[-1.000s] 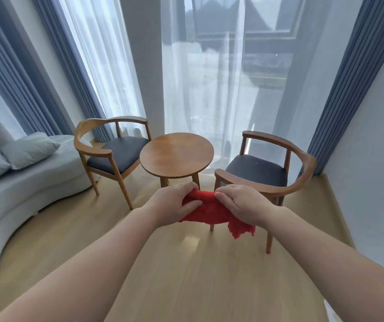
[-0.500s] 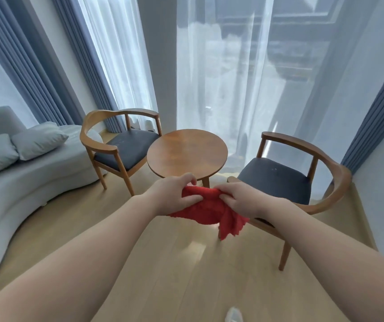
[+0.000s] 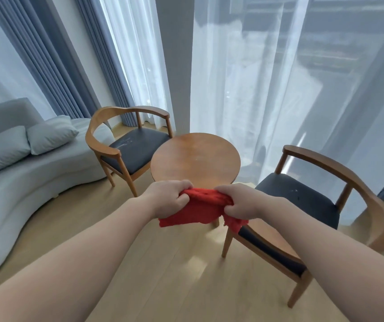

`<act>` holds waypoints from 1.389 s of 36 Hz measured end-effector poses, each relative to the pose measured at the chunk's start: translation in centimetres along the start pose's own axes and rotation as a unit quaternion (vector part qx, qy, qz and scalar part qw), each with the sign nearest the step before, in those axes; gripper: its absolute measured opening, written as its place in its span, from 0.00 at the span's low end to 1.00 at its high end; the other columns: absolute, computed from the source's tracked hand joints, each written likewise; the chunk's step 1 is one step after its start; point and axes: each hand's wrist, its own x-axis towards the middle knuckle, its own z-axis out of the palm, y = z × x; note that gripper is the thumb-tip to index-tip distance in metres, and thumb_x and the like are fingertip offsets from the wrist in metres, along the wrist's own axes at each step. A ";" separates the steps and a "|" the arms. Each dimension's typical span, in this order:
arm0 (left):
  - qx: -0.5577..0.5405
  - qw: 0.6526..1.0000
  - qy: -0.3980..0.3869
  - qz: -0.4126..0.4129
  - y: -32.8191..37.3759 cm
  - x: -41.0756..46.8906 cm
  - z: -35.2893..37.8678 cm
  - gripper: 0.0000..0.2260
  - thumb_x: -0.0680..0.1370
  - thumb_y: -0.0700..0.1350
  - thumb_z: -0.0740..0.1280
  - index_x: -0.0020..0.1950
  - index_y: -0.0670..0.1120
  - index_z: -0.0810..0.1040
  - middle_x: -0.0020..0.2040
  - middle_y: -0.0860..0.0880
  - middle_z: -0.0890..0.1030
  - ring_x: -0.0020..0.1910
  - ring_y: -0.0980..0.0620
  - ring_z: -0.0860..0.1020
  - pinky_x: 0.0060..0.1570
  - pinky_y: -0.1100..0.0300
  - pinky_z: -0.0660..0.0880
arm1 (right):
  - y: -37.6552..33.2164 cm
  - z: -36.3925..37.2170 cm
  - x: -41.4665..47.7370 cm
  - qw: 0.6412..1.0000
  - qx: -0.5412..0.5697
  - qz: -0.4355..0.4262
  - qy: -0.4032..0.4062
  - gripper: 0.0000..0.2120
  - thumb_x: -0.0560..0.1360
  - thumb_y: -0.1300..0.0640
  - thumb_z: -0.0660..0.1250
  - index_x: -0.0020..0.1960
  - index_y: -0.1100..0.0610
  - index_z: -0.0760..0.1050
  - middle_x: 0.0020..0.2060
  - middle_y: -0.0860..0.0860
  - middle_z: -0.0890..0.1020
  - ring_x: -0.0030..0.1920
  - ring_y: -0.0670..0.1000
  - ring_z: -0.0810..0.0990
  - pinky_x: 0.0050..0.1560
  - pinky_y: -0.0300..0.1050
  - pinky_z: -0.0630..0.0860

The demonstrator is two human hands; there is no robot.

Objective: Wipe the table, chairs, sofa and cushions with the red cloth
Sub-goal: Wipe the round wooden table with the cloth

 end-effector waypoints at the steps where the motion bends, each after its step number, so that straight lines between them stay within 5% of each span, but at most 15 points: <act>1: 0.013 1.000 0.008 -0.005 -0.2 0.7 -0.2 0.12 0.77 0.53 0.52 0.56 0.60 0.72 0.45 0.57 0.79 0.43 0.55 0.76 0.42 0.57 0.75 | 0.4 -0.3 0.6 1.000 -0.004 0.004 -0.003 0.16 0.69 0.56 0.58 0.54 0.43 0.73 0.42 0.42 0.80 0.43 0.46 0.79 0.47 0.48 0.80; 6: 0.022 1.000 0.010 -0.018 -1.8 4.2 -0.6 0.12 0.77 0.49 0.56 0.52 0.55 0.78 0.45 0.55 0.80 0.44 0.54 0.77 0.45 0.54 0.77 | 2.1 -1.9 4.2 0.999 -0.047 0.017 0.011 0.19 0.69 0.59 0.53 0.51 0.42 0.75 0.44 0.42 0.78 0.47 0.49 0.77 0.49 0.53 0.78; 11: -0.036 0.999 -0.023 -0.024 -4.5 8.2 0.2 0.12 0.77 0.43 0.58 0.57 0.53 0.76 0.49 0.54 0.77 0.46 0.54 0.76 0.46 0.60 0.76 | 3.9 -1.9 8.7 0.996 -0.068 0.048 0.033 0.14 0.73 0.65 0.62 0.52 0.50 0.77 0.46 0.48 0.72 0.44 0.51 0.78 0.41 0.48 0.82; 21: -0.039 0.995 -0.089 -0.035 -13.2 18.0 1.4 0.08 0.72 0.41 0.56 0.44 0.50 0.74 0.43 0.50 0.77 0.42 0.48 0.75 0.44 0.51 0.76 | 7.9 -2.4 18.3 0.980 -0.110 0.164 0.027 0.14 0.69 0.66 0.55 0.46 0.53 0.74 0.40 0.48 0.75 0.44 0.53 0.76 0.48 0.54 0.78; 33: -0.086 0.985 -0.142 -0.034 -22.4 29.3 3.8 0.16 0.72 0.37 0.63 0.57 0.51 0.73 0.51 0.49 0.76 0.47 0.49 0.75 0.50 0.55 0.75 | 14.0 -1.0 29.6 0.973 -0.026 0.225 0.048 0.14 0.73 0.65 0.59 0.47 0.48 0.77 0.40 0.45 0.75 0.43 0.50 0.76 0.46 0.45 0.75; 38: -0.137 0.971 -0.183 -0.065 -24.5 32.6 7.2 0.17 0.73 0.37 0.58 0.59 0.50 0.73 0.51 0.48 0.78 0.47 0.48 0.76 0.47 0.58 0.75 | 17.9 0.1 33.5 0.971 -0.006 0.240 -0.007 0.16 0.72 0.64 0.59 0.51 0.47 0.79 0.44 0.46 0.75 0.47 0.51 0.75 0.50 0.45 0.75; 42: -0.189 0.962 -0.171 -0.100 -25.8 35.5 10.6 0.16 0.75 0.38 0.59 0.61 0.50 0.72 0.53 0.48 0.78 0.48 0.48 0.76 0.47 0.59 0.74 | 22.3 0.8 37.2 0.962 -0.005 0.269 -0.038 0.22 0.70 0.66 0.54 0.53 0.48 0.79 0.46 0.48 0.78 0.44 0.51 0.75 0.43 0.44 0.74; 47: -0.227 0.954 -0.116 -0.157 -27.6 40.9 15.7 0.19 0.77 0.44 0.64 0.67 0.50 0.67 0.58 0.50 0.75 0.51 0.51 0.75 0.52 0.59 0.72 | 29.5 0.9 44.3 0.953 -0.001 0.303 0.015 0.20 0.76 0.61 0.61 0.68 0.55 0.72 0.63 0.56 0.75 0.62 0.58 0.74 0.62 0.48 0.71; 50: -0.179 0.965 -0.078 -0.173 -28.5 42.5 18.5 0.19 0.77 0.46 0.64 0.68 0.49 0.67 0.62 0.50 0.74 0.56 0.49 0.75 0.54 0.57 0.72 | 31.8 2.9 46.8 0.939 0.017 0.335 0.068 0.21 0.77 0.56 0.64 0.68 0.60 0.68 0.63 0.60 0.71 0.63 0.61 0.72 0.63 0.50 0.69</act>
